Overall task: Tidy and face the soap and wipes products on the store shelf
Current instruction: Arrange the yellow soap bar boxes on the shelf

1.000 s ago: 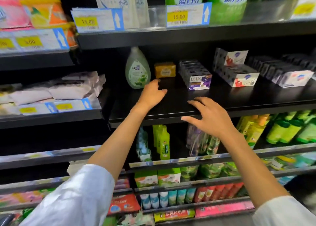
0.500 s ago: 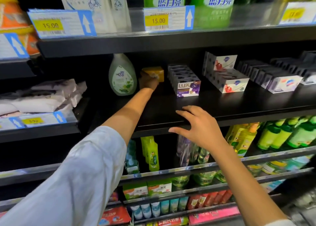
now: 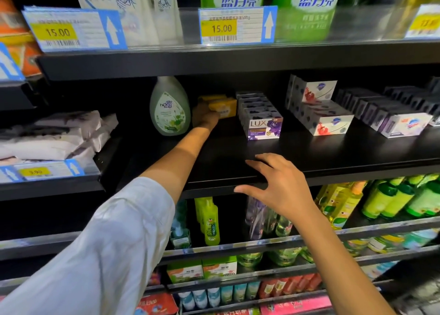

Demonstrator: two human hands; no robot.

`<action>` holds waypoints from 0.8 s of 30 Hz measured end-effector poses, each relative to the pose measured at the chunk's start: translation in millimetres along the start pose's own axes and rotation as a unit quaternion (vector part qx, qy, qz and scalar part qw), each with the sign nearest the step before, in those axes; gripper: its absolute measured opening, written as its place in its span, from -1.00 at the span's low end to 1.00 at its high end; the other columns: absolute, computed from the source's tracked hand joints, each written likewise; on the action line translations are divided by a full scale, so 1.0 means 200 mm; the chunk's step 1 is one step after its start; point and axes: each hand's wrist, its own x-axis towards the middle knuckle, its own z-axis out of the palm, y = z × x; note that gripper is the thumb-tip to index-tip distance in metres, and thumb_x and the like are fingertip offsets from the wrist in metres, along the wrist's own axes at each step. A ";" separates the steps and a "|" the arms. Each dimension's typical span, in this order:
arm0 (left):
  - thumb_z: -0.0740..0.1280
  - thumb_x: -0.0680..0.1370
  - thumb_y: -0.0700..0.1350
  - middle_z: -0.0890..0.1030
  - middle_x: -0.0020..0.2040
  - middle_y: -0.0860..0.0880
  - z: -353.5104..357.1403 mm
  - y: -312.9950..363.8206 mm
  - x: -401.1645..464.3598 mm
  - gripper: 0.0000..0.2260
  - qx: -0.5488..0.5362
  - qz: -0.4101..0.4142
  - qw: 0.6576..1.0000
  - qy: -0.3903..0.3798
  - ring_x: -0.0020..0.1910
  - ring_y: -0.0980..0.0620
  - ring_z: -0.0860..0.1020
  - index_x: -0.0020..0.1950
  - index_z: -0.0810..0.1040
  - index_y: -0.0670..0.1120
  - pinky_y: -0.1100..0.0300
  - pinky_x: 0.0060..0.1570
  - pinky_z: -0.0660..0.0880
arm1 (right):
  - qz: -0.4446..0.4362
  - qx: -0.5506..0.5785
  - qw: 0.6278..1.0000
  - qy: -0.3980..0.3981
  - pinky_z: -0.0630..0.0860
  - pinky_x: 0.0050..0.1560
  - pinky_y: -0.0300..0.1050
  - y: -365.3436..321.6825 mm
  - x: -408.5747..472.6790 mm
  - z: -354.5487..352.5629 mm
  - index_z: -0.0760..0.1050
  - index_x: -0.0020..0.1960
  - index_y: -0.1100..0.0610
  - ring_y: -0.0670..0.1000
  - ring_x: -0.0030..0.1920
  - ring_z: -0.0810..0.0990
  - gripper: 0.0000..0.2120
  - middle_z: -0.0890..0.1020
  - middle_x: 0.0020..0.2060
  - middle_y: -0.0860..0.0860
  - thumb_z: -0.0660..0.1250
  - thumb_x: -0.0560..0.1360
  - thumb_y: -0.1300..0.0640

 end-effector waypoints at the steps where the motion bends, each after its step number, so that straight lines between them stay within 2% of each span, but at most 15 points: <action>1: 0.38 0.61 -0.15 0.54 0.44 -0.21 -0.01 0.00 0.00 -0.56 0.003 0.003 1.000 -0.002 0.41 -0.22 0.52 0.49 0.47 -0.17 0.05 0.32 0.47 | 0.000 0.000 1.000 -0.003 0.60 0.24 0.07 0.00 0.00 0.00 0.63 0.36 0.02 0.06 0.34 0.57 -0.16 0.64 0.28 0.00 0.14 0.44 -0.59; 8: 0.45 0.59 -0.08 0.57 0.41 -0.17 -0.05 0.00 -0.04 -0.54 0.029 0.065 0.997 -0.024 0.36 -0.21 0.55 0.48 0.51 -0.09 0.07 0.28 0.50 | 0.012 -0.004 0.999 -0.036 0.51 0.34 0.06 -0.01 0.01 -0.03 0.59 0.42 -0.02 0.03 0.41 0.51 -0.12 0.61 0.34 -0.02 0.08 0.42 -0.62; 11: 0.46 0.58 -0.06 0.59 0.40 -0.16 -0.07 0.00 -0.08 -0.55 0.036 0.068 0.997 -0.027 0.34 -0.19 0.57 0.46 0.54 -0.07 0.08 0.28 0.51 | 0.010 -0.004 0.999 -0.040 0.49 0.35 0.05 -0.01 0.01 -0.04 0.58 0.42 -0.03 0.02 0.41 0.51 -0.12 0.60 0.34 -0.02 0.09 0.43 -0.63; 16: 0.58 0.49 -0.10 0.66 0.28 -0.20 -0.16 -0.06 -0.18 -0.57 -0.002 0.054 0.998 -0.030 0.27 -0.20 0.61 0.33 0.63 -0.16 -0.06 0.30 0.53 | 0.014 0.032 0.997 -0.067 0.43 0.41 0.04 -0.03 0.01 -0.08 0.57 0.43 -0.07 -0.01 0.43 0.48 -0.22 0.59 0.37 -0.05 0.16 0.44 -0.56; 18: 0.61 0.45 -0.18 0.68 0.21 -0.23 -0.21 -0.10 -0.24 -0.58 -0.042 0.052 0.997 -0.041 0.24 -0.22 0.63 0.27 0.65 -0.21 -0.07 0.28 0.54 | 0.040 0.136 0.987 -0.071 0.46 0.40 -0.04 -0.03 0.02 -0.12 0.58 0.40 -0.14 -0.10 0.39 0.50 -0.35 0.61 0.32 -0.14 0.21 0.48 -0.49; 21: 0.60 0.43 -0.28 0.69 0.19 -0.19 -0.31 -0.10 -0.41 -0.52 -0.133 0.040 0.988 -0.066 0.21 -0.13 0.65 0.33 0.61 -0.20 0.00 0.29 0.57 | 0.116 0.353 0.926 -0.062 0.45 0.32 -0.28 -0.02 0.08 -0.20 0.61 0.32 -0.19 -0.27 0.28 0.55 -0.60 0.64 0.22 -0.26 0.34 0.55 -0.29; 22: 0.60 0.43 -0.28 0.69 0.16 -0.15 -0.34 -0.11 -0.47 -0.51 -0.163 0.039 0.983 -0.072 0.18 -0.09 0.65 0.35 0.59 -0.18 0.04 0.26 0.58 | 0.134 0.396 0.907 -0.049 0.46 0.27 -0.32 -0.02 0.11 -0.21 0.62 0.28 -0.19 -0.28 0.24 0.58 -0.69 0.66 0.18 -0.26 0.36 0.58 -0.20; 24: 0.59 0.45 -0.28 0.69 0.09 -0.09 -0.39 -0.11 -0.59 -0.50 -0.208 0.048 0.973 -0.088 0.12 -0.01 0.67 0.37 0.58 -0.16 0.11 0.22 0.60 | 0.170 0.453 0.875 -0.021 0.53 0.22 -0.27 -0.01 0.18 -0.21 0.63 0.21 -0.19 -0.21 0.20 0.63 -0.81 0.70 0.12 -0.20 0.39 0.61 -0.11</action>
